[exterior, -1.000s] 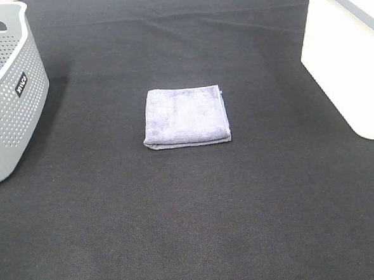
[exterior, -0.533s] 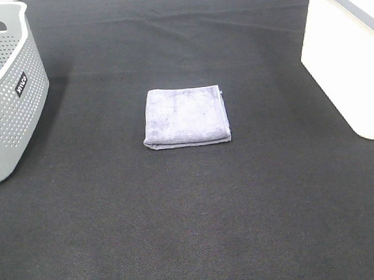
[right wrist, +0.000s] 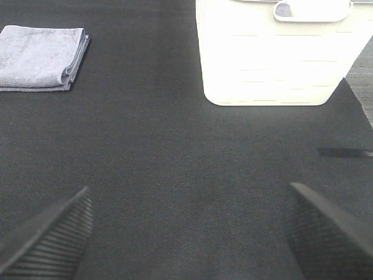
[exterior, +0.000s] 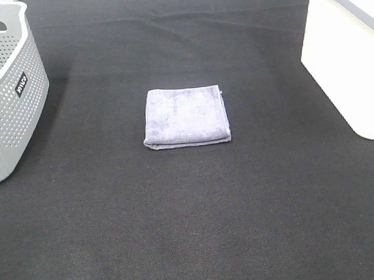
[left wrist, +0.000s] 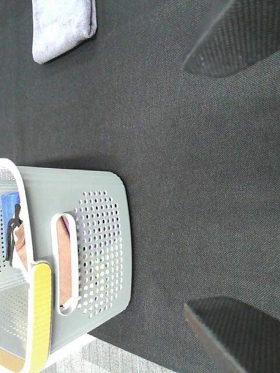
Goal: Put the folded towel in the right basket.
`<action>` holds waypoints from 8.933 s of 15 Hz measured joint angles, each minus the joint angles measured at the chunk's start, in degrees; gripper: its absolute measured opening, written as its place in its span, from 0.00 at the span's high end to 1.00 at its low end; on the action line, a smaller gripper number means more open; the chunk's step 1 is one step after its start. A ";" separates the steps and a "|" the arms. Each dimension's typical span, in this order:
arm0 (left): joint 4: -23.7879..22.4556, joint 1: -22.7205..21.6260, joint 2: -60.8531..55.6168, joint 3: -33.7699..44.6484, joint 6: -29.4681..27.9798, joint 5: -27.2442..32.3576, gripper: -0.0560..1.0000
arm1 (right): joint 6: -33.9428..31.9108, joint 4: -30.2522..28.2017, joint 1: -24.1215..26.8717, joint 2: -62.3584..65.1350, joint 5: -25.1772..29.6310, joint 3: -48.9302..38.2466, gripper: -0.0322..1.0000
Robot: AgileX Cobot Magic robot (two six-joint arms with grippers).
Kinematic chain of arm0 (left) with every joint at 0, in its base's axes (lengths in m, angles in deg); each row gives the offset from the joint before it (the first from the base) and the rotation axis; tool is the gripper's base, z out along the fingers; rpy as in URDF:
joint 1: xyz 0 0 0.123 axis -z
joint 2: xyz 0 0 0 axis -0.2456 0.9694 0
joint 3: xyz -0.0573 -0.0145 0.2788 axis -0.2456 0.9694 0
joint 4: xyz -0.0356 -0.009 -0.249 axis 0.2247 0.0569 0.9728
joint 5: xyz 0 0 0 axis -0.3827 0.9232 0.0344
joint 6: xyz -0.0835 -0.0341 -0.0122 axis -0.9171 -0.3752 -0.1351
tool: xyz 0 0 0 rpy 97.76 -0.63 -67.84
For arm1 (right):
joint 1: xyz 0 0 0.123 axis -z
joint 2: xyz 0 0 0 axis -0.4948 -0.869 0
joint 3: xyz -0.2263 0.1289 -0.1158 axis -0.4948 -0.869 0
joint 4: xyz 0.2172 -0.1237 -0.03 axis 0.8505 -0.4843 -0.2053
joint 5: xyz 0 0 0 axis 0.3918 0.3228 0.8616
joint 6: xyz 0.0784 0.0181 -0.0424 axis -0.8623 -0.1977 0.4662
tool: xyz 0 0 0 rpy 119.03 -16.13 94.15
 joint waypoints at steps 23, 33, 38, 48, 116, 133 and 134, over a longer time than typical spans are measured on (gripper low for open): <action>0.00 0.00 0.00 0.00 0.00 0.00 0.02 | 0.00 0.00 0.00 0.00 0.00 0.00 0.16; 0.00 0.00 0.00 0.00 0.00 0.00 0.02 | 0.00 0.74 0.00 -27.10 -13.41 9.80 0.20; 0.00 0.00 0.00 0.00 0.00 0.00 0.02 | 0.06 5.21 0.00 -48.53 -13.52 23.95 0.20; 0.00 0.00 0.00 0.00 0.00 0.00 0.02 | 2.23 14.50 -2.52 -96.66 0.97 71.73 0.22; 0.00 0.00 0.00 0.00 0.00 0.00 0.02 | 7.56 11.75 12.78 -114.76 8.88 101.76 0.92; 0.00 0.00 0.00 0.00 0.00 0.00 0.02 | 2.01 9.00 8.77 -121.75 8.77 101.41 0.25; 0.00 0.00 0.00 0.00 0.00 0.00 0.02 | 2.01 8.77 7.68 -120.26 8.71 100.44 0.25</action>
